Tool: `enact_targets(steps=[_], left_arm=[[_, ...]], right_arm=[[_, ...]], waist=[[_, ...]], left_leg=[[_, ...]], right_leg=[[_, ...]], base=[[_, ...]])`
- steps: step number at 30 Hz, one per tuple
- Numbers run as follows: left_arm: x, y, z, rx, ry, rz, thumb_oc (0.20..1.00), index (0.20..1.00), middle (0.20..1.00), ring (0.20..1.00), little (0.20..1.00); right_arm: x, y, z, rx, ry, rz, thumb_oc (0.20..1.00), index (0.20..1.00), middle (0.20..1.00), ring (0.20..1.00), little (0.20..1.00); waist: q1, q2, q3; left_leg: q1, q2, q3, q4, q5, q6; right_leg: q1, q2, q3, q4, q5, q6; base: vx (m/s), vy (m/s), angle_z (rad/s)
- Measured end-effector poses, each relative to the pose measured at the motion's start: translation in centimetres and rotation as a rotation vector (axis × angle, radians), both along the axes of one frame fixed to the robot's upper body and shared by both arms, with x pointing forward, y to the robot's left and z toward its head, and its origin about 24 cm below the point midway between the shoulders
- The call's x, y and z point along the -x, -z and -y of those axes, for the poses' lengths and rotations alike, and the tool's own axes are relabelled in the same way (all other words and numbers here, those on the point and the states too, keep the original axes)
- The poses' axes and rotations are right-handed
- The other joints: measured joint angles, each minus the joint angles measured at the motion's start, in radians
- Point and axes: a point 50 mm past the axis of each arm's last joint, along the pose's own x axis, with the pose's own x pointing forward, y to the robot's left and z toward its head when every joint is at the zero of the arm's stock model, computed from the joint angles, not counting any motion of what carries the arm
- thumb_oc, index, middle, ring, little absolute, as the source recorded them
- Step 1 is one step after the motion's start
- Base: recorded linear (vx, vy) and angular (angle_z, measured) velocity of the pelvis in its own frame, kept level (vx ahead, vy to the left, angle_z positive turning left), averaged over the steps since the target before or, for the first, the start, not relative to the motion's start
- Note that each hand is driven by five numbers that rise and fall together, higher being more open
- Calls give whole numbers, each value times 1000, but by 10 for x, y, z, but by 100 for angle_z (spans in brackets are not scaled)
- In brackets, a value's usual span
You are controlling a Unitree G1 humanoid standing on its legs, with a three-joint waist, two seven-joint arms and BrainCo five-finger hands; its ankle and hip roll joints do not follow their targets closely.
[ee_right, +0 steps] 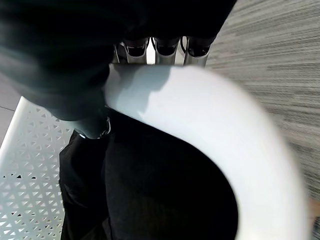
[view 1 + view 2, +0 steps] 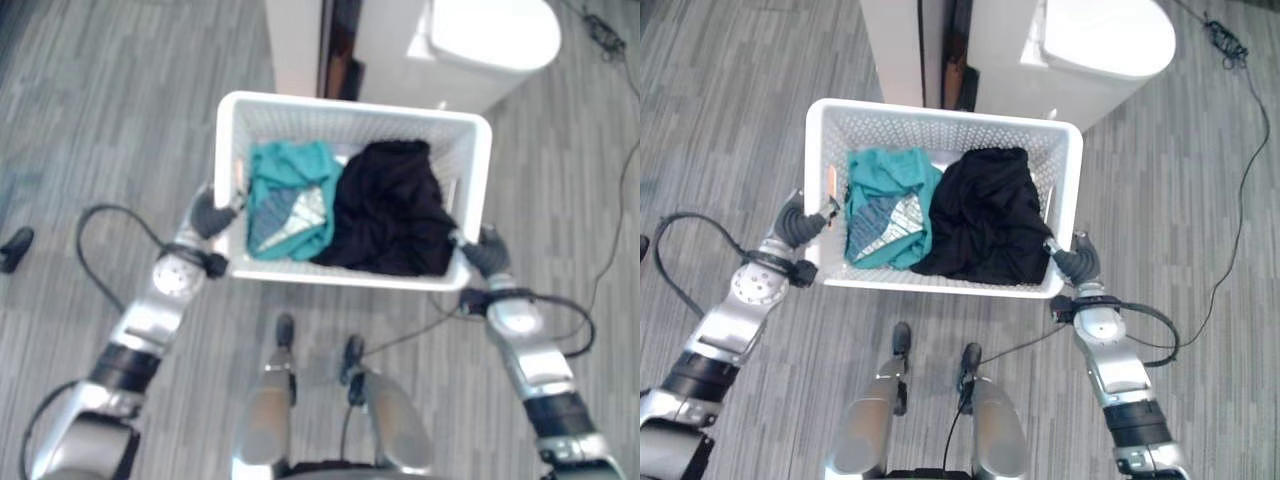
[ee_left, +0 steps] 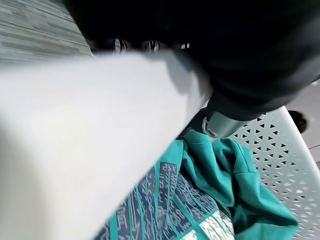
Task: Grab the laundry basket,head to the washer,open it,put in the laundry and shut it.
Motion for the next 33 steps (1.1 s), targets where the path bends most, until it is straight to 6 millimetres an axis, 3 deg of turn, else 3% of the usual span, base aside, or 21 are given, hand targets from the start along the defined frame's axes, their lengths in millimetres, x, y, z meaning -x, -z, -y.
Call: enact_targets(steps=[5,7,12,15,18,19,20,23,26,27,28,30,31,32,33], left_arm=[[9,11,-2,-14,25,-50,200,200,200,200,200],[16,21,-2,-20,54,-101,200,200,200,200,200],[19,27,-1,-26,79,-139,200,200,200,200,200],[19,27,-1,-27,79,-141,200,200,200,200,200],[20,34,-3,-21,68,-166,200,200,200,200,200],[20,40,1,4,71,-181,200,200,200,200,200],[20,42,5,16,78,-184,200,200,200,200,200],[19,47,8,15,82,-199,200,200,200,200,200],[16,48,7,7,71,-205,200,200,200,200,200],[10,41,10,-8,82,-185,200,200,200,200,200],[8,39,11,-16,85,-178,200,200,200,200,200],[6,37,11,-37,89,-171,200,200,200,200,200],[6,34,6,-62,77,-170,200,200,200,200,200],[5,34,5,-64,76,-171,200,200,200,200,200],[5,34,6,-62,79,-169,200,200,200,200,200]], right_arm=[[16,20,1,-24,-19,-78,200,200,200,200,200],[30,33,4,-31,-34,-131,200,200,200,200,200],[40,44,5,-36,-52,-187,200,200,200,200,200],[40,45,6,-36,-54,-191,200,200,200,200,200],[37,45,6,-30,-60,-195,200,200,200,200,200],[40,48,9,-27,-50,-207,200,200,200,200,200],[43,50,11,-28,-39,-216,200,200,200,200,200],[45,52,13,-35,-27,-228,200,200,200,200,200],[44,51,12,-47,-16,-218,200,200,200,200,200],[43,50,13,-45,-8,-213,200,200,200,200,200],[44,51,13,-45,-3,-219,200,200,200,200,200],[45,54,12,-60,4,-228,200,200,200,200,200],[44,56,6,-78,-1,-225,200,200,200,200,200],[44,57,6,-77,-6,-231,200,200,200,200,200],[46,58,6,-81,-4,-237,200,200,200,200,200]], waist=[[-12,-12,-44],[-29,-37,-94],[-45,-82,-167],[-52,-84,-197],[-25,-78,-203],[-35,-43,-220],[-52,-25,-230],[-83,-9,-234],[-86,-5,-237],[-88,-2,-235],[-91,4,-232],[-96,-14,-228],[-83,-19,-216],[-83,-10,-213],[-86,8,-203]], left_leg=[[60,5,0,0,-24,-10],[109,16,5,-2,-43,-17],[166,46,42,-3,-66,-38],[172,54,53,11,-81,-38],[161,22,-173,113,-124,-36],[166,22,-242,129,-168,-64],[170,23,-251,123,-186,-72],[207,-8,-173,98,-189,-51],[199,-48,-111,118,-197,-10],[172,-71,-54,116,-191,24],[169,-76,-38,109,-186,31],[161,-105,19,122,-179,51],[158,-106,92,127,-183,71],[154,-96,113,126,-182,86],[153,-78,129,119,-180,93]], right_leg=[[81,12,-2,-49,2,3],[153,28,1,-108,11,4],[215,64,47,-176,35,-10],[214,72,78,-182,39,-13],[219,65,162,-178,52,-11],[226,67,182,-183,60,-2],[225,66,185,-182,62,6],[210,25,242,-173,73,49],[177,-10,301,-171,98,83],[134,-45,352,-159,115,112],[123,-57,348,-156,114,114],[89,-94,311,-149,129,118],[55,-128,252,-159,129,79],[53,-139,204,-144,124,86],[48,-162,110,-102,100,82]], base=[[82,-93,-1],[49,-93,-9],[35,-19,-29],[-20,108,-40],[-38,248,-75],[-58,392,-55],[-90,326,-27],[-127,293,-51],[-200,320,-71],[-234,224,-83],[-209,172,-81],[-219,153,-84],[-195,152,-114],[-149,110,-104],[-71,63,-60]])
